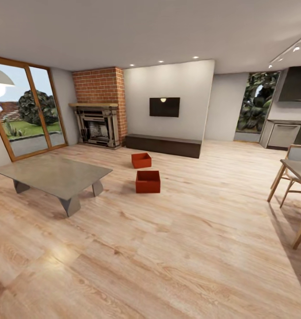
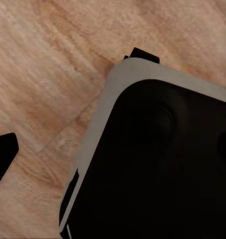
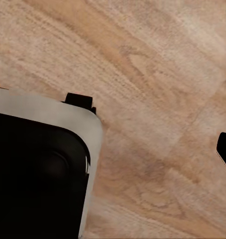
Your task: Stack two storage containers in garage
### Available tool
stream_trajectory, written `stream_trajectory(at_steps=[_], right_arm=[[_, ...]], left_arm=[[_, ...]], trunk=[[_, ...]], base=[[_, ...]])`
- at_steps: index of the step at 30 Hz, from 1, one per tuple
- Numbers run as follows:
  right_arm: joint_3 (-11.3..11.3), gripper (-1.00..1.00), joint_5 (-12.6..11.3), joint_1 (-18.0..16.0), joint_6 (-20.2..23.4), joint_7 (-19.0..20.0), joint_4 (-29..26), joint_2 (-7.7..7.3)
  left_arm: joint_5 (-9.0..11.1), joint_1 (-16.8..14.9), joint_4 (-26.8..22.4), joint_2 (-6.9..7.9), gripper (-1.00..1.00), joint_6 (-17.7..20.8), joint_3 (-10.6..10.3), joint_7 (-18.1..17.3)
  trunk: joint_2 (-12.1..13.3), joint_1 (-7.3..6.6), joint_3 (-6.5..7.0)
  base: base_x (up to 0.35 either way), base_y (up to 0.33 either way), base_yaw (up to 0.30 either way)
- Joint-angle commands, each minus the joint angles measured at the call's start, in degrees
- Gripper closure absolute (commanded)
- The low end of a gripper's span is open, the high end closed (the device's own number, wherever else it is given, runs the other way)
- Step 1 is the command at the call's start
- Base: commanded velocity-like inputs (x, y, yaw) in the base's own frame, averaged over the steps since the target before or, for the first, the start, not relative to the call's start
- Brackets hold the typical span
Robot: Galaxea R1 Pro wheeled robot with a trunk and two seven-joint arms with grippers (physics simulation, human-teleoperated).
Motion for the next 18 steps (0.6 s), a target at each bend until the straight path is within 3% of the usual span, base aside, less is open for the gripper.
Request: stream_trajectory(at_steps=[1,6,18], right_arm=[[0.17,-1.0,0.45,-0.08,-0.3,-0.18,0.16,-0.03],[0.17,-1.0,0.45,-0.08,-0.29,-0.18,0.15,-0.08],[0.17,-1.0,0.53,-0.08,-0.3,-0.28,0.13,0.17]], left_arm=[[0.22,-0.02,-0.08,0.0,-1.0,0.13,0.02,0.04],[0.22,-0.02,-0.08,0.01,-1.0,0.13,0.02,0.04],[0.21,-0.02,-0.09,0.08,-1.0,0.13,0.02,0.04]], trunk=[[-0.03,0.03,-0.06],[-0.03,0.03,-0.06],[-0.03,0.03,-0.06]], base=[[0.324,0.147,0.0],[0.324,0.148,0.0],[0.324,0.009,0.001]])
